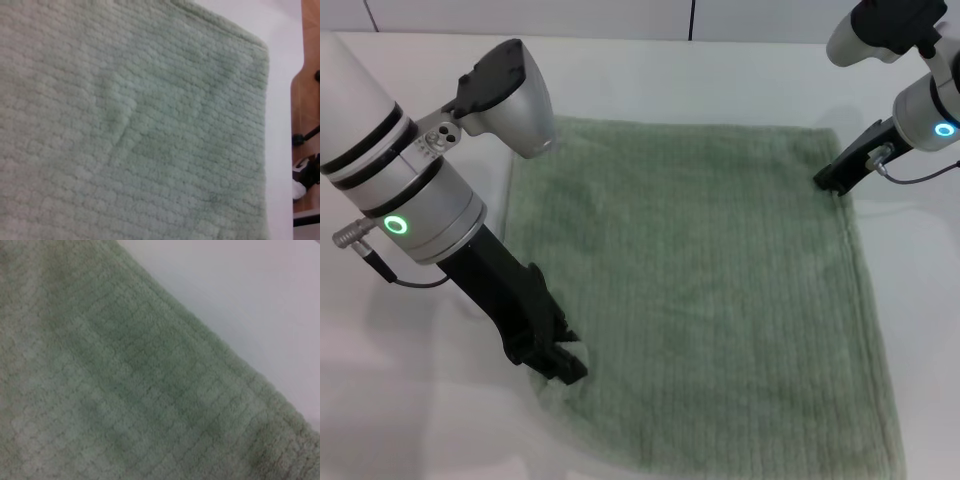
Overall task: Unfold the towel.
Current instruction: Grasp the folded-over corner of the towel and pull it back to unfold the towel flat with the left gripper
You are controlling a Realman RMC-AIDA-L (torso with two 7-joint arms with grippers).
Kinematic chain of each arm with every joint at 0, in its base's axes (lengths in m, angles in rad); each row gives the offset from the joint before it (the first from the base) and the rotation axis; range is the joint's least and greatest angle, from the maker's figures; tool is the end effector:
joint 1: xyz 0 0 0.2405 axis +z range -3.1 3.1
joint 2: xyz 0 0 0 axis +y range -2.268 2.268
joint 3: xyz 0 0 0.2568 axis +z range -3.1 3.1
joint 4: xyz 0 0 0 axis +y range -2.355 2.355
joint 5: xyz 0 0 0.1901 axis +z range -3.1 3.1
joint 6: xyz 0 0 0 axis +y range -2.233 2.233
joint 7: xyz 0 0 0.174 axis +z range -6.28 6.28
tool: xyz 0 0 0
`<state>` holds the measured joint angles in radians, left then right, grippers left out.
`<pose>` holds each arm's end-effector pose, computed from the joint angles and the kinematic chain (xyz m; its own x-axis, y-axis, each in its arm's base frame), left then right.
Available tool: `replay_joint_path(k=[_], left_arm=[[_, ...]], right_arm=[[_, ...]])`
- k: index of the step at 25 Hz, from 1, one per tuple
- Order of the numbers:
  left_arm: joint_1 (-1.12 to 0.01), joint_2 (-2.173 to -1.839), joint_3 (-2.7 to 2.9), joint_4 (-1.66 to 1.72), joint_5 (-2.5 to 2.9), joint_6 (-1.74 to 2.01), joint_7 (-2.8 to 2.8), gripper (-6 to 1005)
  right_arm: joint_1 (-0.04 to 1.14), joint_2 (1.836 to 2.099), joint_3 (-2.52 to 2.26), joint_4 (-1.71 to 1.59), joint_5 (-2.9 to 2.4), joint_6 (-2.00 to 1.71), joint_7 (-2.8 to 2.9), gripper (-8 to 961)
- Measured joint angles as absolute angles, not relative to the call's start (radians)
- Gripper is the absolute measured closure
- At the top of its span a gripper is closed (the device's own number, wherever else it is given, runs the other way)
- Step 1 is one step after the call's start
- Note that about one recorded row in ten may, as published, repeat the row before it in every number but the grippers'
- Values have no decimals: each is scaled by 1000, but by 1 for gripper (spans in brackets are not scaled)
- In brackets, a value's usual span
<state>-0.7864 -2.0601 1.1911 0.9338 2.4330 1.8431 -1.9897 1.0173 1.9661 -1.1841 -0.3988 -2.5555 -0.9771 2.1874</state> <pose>-0.1937 0.3033 -0.0448 0.8784 0.3352 -0.3407 0.4030 -0.9027 0.1508 0.2345 0.4384 -0.0462 0.7811 -0.5934 0.1944 -0.4377 -0.7423 -0.5074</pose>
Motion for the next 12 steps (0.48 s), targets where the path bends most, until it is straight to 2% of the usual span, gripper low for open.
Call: replay_joint_path(k=[4,12], left_arm=[[-785,-2060,1190,938,2437,1840,-1989,717],[-778,-2059,1187,996,2470,1837,-1995,406]], right_arm=[[1019,1966,-1184,-399,-2555,-977,2187,953],[1019,1966,-1184,-399,-2555,-977,2187,953]])
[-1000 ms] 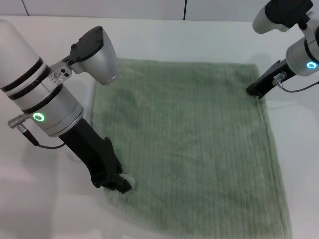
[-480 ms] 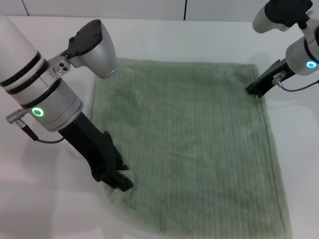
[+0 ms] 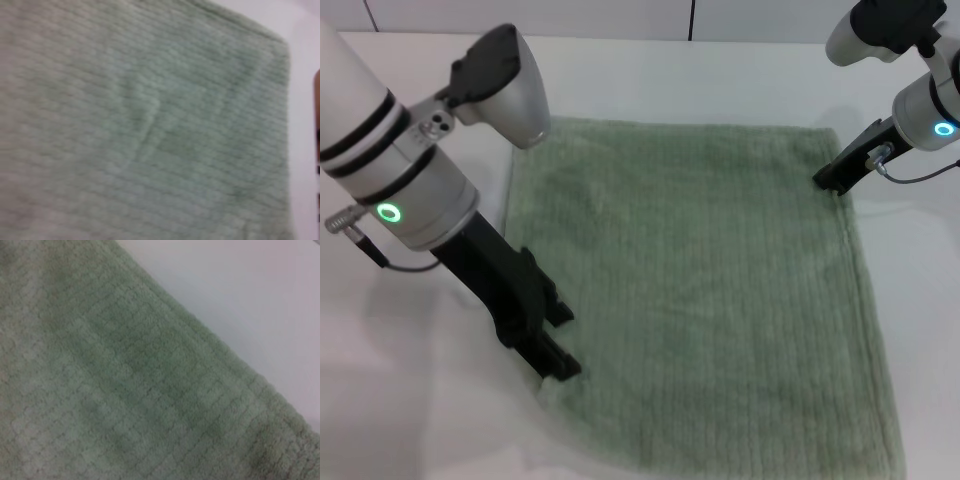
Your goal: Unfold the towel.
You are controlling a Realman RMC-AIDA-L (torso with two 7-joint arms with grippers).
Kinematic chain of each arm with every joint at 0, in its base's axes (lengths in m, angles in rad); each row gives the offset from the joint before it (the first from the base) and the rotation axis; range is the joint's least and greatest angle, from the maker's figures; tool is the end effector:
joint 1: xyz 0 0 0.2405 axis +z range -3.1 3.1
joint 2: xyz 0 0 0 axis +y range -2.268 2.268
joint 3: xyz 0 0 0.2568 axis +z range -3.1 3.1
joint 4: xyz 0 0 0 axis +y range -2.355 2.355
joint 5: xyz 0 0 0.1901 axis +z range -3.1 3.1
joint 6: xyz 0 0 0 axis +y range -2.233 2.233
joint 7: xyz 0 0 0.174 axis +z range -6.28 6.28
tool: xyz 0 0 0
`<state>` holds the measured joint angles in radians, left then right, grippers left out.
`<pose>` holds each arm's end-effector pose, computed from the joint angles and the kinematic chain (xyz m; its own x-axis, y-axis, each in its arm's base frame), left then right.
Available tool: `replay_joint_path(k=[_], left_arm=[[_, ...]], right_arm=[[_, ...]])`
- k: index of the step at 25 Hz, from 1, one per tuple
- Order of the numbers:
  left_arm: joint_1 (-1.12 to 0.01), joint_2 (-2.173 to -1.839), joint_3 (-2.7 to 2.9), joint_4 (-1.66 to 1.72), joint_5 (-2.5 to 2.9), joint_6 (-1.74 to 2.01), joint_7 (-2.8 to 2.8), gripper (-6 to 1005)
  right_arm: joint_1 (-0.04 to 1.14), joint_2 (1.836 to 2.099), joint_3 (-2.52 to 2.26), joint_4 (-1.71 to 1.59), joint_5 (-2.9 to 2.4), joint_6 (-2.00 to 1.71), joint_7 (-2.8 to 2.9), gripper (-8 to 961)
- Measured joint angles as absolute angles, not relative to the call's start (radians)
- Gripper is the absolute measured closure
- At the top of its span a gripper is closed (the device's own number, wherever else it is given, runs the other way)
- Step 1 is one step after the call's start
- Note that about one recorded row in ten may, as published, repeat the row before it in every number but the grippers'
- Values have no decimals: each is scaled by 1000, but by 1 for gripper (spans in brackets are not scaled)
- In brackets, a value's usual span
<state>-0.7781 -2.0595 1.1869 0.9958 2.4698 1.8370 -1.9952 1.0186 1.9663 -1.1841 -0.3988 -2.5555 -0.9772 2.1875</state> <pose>-0.1942 0.3110 -0.0378 0.8791 0.3197 -0.3535 0.3732 -0.9230 0.0935 0.2339 0.4386 -0.0463 0.7818 -0.5925 0.1944 -0.4369 -0.7429 -0.5071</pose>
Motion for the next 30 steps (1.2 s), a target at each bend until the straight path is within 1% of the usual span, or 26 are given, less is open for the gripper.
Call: replay_joint_path(k=[3,6,12,16,21,23,26,30], left_arm=[[-771,-2059,1158,1054,2489,1832,-1994,282],[-752,-2063,1070,1149,2457,1795,-1950,270],[-680,-2063,999,1164,2237,1608,-1846,245],[-622,-2068,1022,1087,2047,1429,-1768,245],[-574,-2067,1033,900,1705,1255,-1571,250],[-572,-2067,1025,804,1572,1218,-1470,249],[-577,-2068,1015,669,1391,1137,-1349,249],[-581,-2069,1015,574,1215,1089,-1252,248]], right_arm=[[1018,1967,-1184,-399,-2555,-977,2187,953],[1017,1967,-1184,-399,-2556,-977,2187,953],[1015,1967,-1184,-399,-2554,-976,2187,954],[1016,1967,-1184,-406,-2553,-973,2187,953],[1045,1970,-1190,-436,-2557,-977,2188,954],[1052,1979,-1192,-473,-2566,-981,2187,954],[1061,2008,-1194,-549,-2606,-982,2187,944],[1043,2074,-1217,-667,-2694,-899,2188,931]])
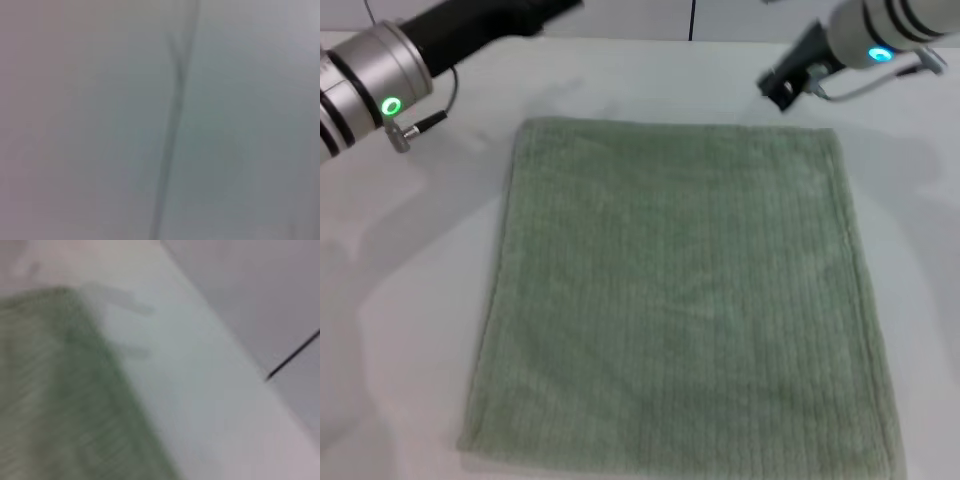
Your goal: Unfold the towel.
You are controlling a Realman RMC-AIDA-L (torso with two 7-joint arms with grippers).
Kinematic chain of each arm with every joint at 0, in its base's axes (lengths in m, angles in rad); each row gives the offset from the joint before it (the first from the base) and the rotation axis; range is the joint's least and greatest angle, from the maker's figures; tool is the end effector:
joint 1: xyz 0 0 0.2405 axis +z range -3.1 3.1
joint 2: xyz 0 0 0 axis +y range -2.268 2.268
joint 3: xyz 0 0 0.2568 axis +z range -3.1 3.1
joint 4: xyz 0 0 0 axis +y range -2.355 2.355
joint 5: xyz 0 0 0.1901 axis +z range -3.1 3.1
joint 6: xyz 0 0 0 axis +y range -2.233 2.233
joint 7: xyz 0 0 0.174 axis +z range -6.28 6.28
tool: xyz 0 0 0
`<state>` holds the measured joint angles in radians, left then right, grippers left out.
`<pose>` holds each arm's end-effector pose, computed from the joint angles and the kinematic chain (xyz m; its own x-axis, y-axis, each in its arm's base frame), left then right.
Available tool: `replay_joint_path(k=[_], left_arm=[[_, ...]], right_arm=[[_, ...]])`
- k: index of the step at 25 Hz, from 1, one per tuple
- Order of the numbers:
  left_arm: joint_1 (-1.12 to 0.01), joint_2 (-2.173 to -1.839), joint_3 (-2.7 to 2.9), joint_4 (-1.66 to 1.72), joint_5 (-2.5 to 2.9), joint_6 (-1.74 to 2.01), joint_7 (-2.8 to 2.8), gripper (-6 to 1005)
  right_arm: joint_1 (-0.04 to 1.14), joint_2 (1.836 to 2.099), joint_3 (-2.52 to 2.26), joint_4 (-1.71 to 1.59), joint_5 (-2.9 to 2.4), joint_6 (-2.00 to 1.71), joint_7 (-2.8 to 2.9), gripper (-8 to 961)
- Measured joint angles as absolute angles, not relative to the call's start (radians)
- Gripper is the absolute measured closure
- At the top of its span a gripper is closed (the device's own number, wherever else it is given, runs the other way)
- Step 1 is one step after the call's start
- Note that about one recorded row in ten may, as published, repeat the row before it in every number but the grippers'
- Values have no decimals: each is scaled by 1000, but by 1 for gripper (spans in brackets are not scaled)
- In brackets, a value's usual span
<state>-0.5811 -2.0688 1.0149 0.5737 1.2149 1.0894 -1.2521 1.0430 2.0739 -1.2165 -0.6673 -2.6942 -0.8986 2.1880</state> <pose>-0.1941 0.4139 0.0043 0.5871 0.1411 0.7971 0.6440 -0.6780 -0.3543 0.1551 0.4710 -0.0545 0.9236 -0.3279 0.1983 -0.1506 -0.7864 -0.5991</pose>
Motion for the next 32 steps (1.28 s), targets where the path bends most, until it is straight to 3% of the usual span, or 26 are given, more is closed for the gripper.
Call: replay_joint_path(k=[1,10,20,32], left_arm=[[-581,-2069,1015,574,1215,1089,-1252,248],[-604,-2071,1014,342,756,1060,-924,246],[-666,-2078,1014,182,513,1053,-719,244],[-659,-2078,1023,141,452,1005,-673,242]], right_arm=[[1016,2089,-1300,-706,-2697,-795,2210,928],[888,2091,-1683,-713,-2626,-206,2460,899],[623,2092,-2112,-594,-2474,744,2598,866],[429,2086,-2104,-430,-2323,1014,2945,827]])
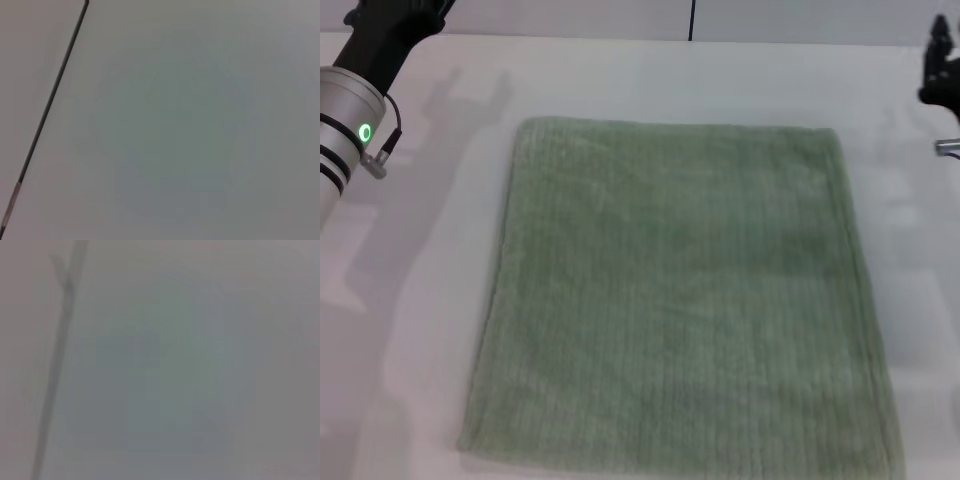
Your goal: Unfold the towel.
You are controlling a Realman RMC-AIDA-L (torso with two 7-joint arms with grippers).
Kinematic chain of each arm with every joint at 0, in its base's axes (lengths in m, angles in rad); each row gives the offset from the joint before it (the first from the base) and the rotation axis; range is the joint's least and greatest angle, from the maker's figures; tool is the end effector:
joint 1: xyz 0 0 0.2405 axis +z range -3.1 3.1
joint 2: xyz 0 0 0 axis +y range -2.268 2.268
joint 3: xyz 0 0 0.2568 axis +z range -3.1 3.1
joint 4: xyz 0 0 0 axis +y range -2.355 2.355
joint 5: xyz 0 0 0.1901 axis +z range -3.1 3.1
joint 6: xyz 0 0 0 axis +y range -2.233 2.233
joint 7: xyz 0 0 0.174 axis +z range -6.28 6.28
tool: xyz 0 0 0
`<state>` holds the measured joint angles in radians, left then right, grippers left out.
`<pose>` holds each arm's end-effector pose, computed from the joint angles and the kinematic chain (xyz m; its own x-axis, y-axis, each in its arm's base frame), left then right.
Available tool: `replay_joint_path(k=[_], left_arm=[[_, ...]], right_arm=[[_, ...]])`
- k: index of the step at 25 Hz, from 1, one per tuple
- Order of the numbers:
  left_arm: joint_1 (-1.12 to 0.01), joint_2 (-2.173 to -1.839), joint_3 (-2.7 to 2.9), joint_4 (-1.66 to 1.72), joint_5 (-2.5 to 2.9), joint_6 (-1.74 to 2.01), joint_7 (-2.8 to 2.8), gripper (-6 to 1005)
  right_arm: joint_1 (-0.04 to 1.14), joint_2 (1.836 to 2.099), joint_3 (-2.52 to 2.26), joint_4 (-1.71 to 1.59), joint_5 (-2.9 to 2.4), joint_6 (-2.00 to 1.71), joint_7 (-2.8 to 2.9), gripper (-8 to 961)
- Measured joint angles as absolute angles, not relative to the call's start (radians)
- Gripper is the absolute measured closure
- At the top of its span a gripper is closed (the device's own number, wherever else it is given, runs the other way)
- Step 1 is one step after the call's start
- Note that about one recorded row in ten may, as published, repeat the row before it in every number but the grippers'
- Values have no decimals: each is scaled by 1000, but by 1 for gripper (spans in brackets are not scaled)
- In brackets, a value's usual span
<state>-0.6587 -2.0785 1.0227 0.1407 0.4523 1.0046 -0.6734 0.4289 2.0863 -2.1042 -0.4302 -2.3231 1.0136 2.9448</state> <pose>-0.2621 0.4292 0.0180 0.4474 -0.0007 0.8943 0.8690 -0.2362 -0.4349 0.2689 0.3815 -0.0036 0.7812 0.1211 -0.6124 -0.6081 -0.0741 -0.7904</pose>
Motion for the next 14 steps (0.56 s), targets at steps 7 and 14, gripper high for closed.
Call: replay_joint_path(k=[7,14], left_arm=[[-666,-2078,1023,126,450,981,-673,238],[-660,-2080,1018,115,448,985,-679,234]], right_arm=[[415,2086,-2081,-408,-2302,1059,2952,695],[415,2084,-2075,-388,-2301,1084,2953,620]])
